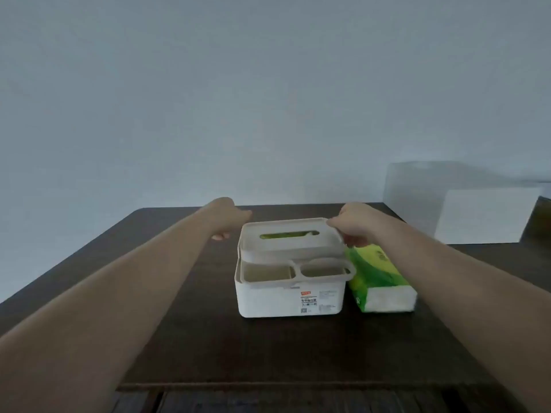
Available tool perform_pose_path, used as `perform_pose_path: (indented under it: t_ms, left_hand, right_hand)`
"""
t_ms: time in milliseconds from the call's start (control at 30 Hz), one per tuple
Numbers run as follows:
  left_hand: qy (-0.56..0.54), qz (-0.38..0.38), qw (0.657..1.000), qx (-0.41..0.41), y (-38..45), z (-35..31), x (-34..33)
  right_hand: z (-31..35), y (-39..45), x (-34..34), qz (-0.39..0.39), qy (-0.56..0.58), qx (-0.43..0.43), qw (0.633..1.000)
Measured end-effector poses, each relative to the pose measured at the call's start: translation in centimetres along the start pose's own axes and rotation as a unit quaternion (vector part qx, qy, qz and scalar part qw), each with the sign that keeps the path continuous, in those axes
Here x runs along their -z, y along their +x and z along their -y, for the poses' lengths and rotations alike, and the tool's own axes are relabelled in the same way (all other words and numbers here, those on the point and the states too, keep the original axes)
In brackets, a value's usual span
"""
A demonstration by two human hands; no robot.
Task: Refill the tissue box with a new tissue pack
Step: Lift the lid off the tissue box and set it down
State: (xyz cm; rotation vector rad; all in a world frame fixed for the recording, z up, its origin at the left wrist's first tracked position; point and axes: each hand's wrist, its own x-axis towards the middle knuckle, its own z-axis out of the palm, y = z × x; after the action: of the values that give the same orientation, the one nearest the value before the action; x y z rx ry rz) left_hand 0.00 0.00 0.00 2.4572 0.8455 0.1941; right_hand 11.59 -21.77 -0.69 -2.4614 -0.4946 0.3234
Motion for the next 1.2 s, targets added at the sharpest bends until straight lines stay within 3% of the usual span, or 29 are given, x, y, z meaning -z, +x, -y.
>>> perform_pose_path:
  t_ms: [167,367,567,900,1033,1200]
  left_hand:
    - [-0.024,0.084,0.996,0.031,-1.5,-0.2,-0.1]
    - [-0.094,0.062,0.993,0.030,-1.2,0.6,-0.7]
    - [-0.170,-0.014,0.985,0.022,0.2,2.2,0.4]
    - [-0.167,-0.156,0.973,0.040,1.2,8.9,4.5]
    - [-0.166,-0.179,0.968,0.060,1.2,12.7,5.8]
    - [-0.146,-0.190,0.966,0.100,1.0,18.0,6.4]
  right_hand:
    - [0.1,-1.0,-0.5,-0.002,-0.044,-0.004,0.999]
    - [0.4,-0.4,-0.9,-0.035,-0.057,0.000,0.998]
    - [2.1,1.2,-1.5,-0.061,-0.011,0.009,0.998]
    - [9.7,2.6,-4.6,-0.088,-0.029,0.087,0.992]
    - [13.0,2.8,-7.3,-0.069,-0.031,0.114,0.991]
    - [16.5,2.1,-11.4,-0.014,-0.118,0.142,0.983]
